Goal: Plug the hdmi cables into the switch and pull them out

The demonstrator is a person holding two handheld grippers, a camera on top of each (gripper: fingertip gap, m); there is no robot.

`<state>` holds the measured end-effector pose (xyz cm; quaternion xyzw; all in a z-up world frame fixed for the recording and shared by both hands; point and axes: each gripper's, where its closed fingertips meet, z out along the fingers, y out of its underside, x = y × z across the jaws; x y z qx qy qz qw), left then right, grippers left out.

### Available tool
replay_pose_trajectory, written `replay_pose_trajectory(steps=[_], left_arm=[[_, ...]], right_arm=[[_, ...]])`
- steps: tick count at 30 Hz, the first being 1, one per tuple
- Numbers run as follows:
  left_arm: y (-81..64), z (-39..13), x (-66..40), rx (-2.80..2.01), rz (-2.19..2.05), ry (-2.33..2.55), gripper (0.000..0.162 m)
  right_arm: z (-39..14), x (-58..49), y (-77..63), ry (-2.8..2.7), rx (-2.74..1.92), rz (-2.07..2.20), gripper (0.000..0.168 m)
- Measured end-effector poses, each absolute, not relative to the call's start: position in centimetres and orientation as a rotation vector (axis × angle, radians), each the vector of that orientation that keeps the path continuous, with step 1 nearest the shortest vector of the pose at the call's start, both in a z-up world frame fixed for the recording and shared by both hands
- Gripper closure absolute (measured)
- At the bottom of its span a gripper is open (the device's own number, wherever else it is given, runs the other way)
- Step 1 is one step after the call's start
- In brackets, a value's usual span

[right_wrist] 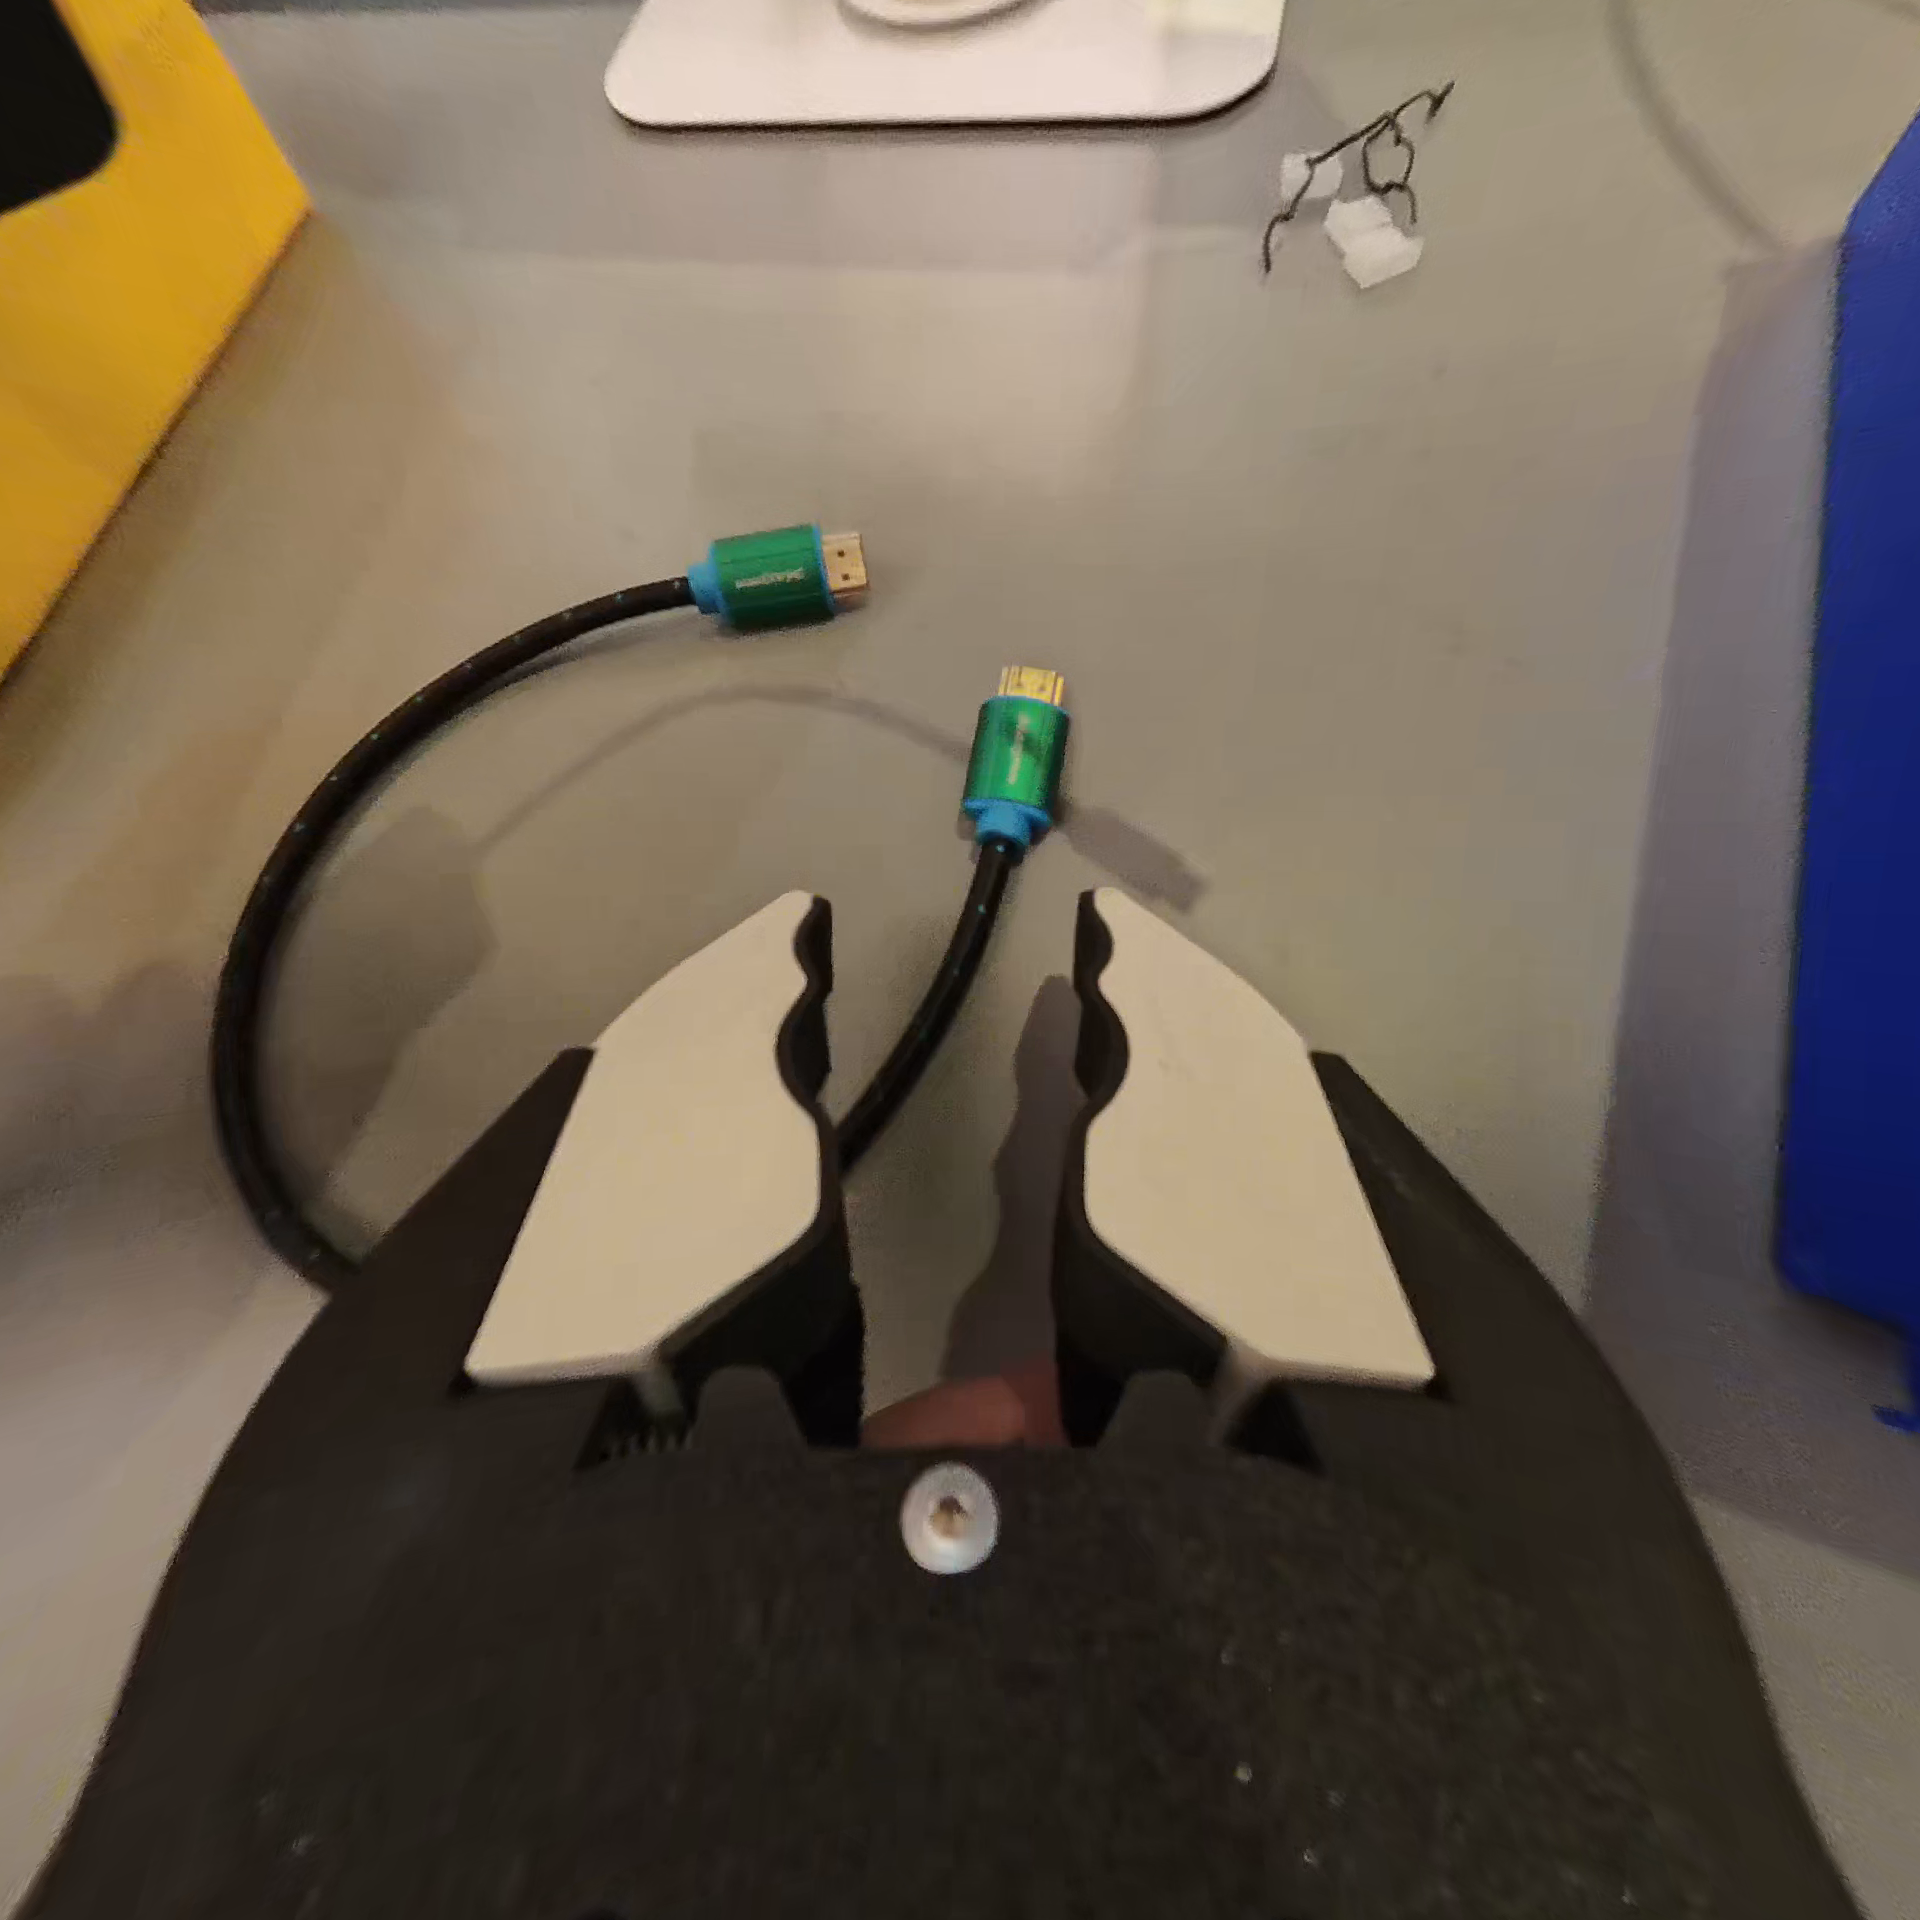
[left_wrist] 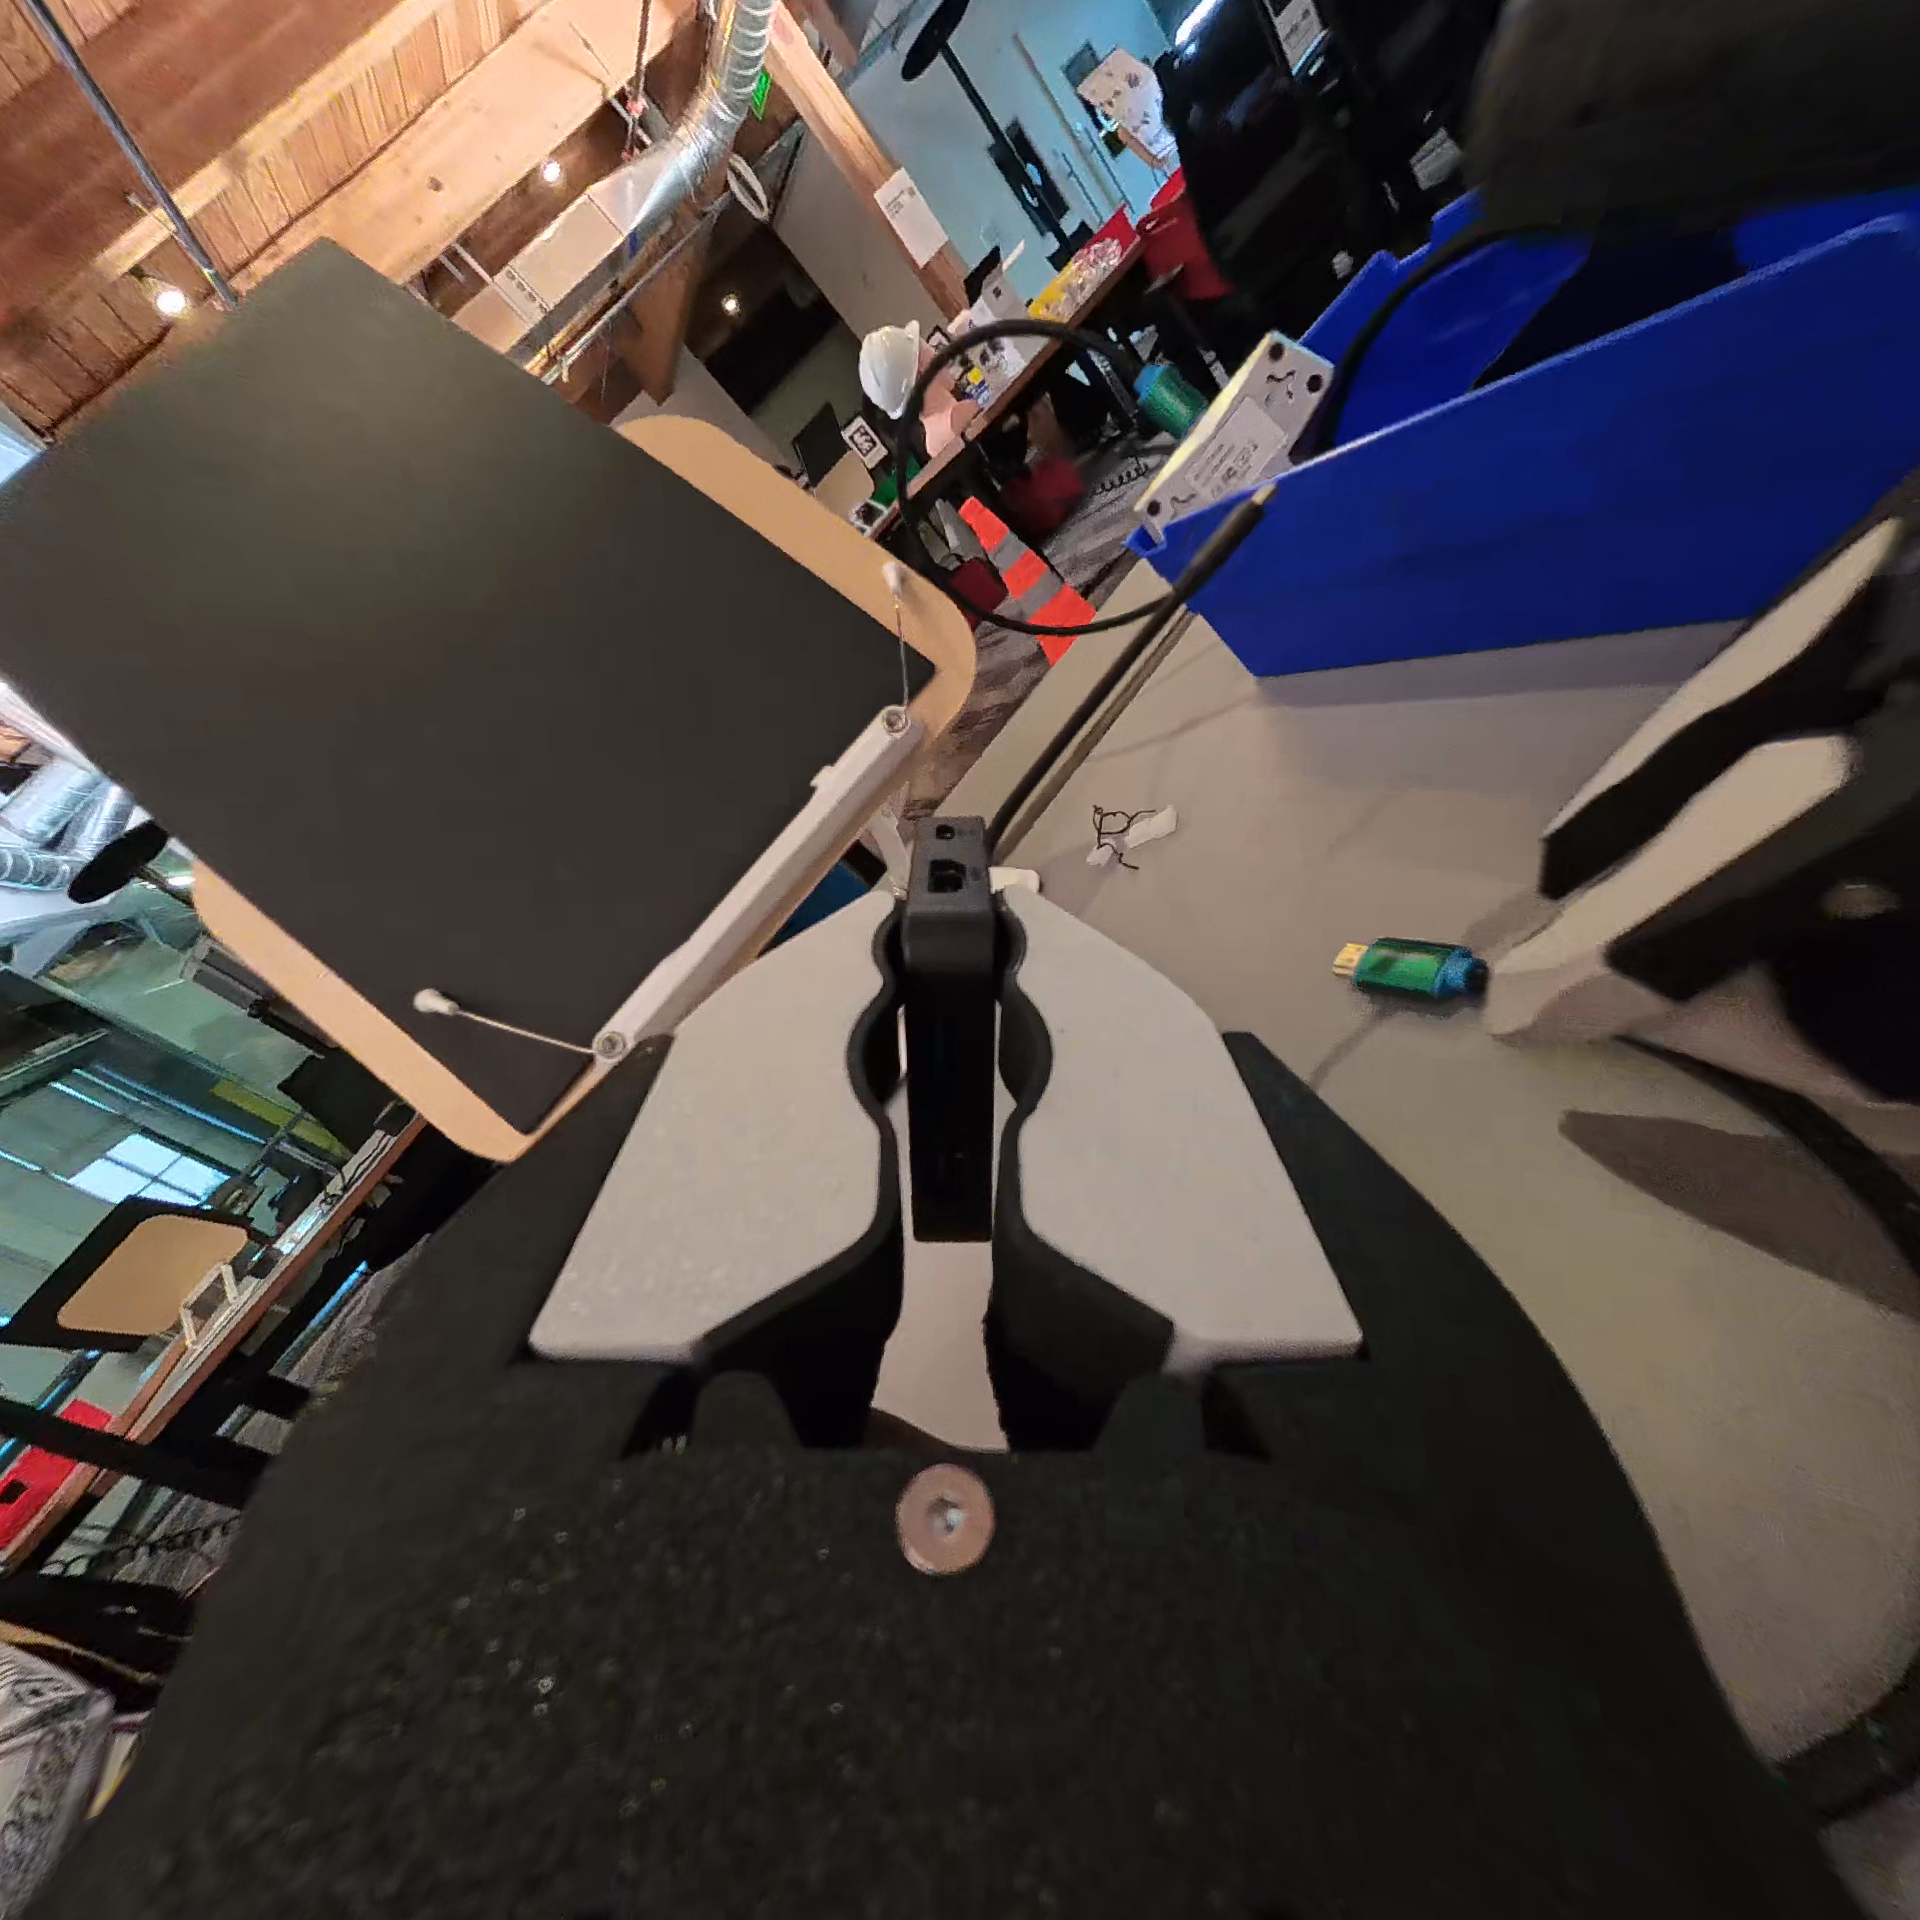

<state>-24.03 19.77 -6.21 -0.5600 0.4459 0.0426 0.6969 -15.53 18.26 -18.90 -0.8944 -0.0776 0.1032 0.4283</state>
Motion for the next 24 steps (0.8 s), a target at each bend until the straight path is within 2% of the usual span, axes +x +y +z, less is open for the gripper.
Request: replay_pose_trajectory(steps=[3,6,8,14,18,24], left_arm=[[19.6,-6.9,-24.3,-1.288,0.044,0.988,0.149],[19.6,-6.7,-24.4,-1.272,0.055,0.989,0.148],[19.7,-6.9,-24.6,-1.271,0.063,0.991,0.148],[20.0,-7.8,-24.5,-1.278,0.069,1.009,0.149],[20.3,-7.9,-24.7,-1.283,0.073,1.002,0.148],[21.0,-7.4,-25.6,-1.293,0.098,0.957,0.149]], right_arm=[[-20.4,-16.2,19.2,-0.205,-2.324,0.220,0.128],[-21.1,-16.6,19.5,-0.225,-2.372,0.230,0.139],[-21.1,-16.2,19.6,-0.242,-2.368,0.205,0.162],[-20.2,-15.0,19.9,-0.339,-2.307,0.174,0.163],[-16.2,-12.5,20.4,-0.407,-2.206,0.023,0.163],[-5.6,-9.5,19.9,-0.550,-1.896,-0.389,0.162]])
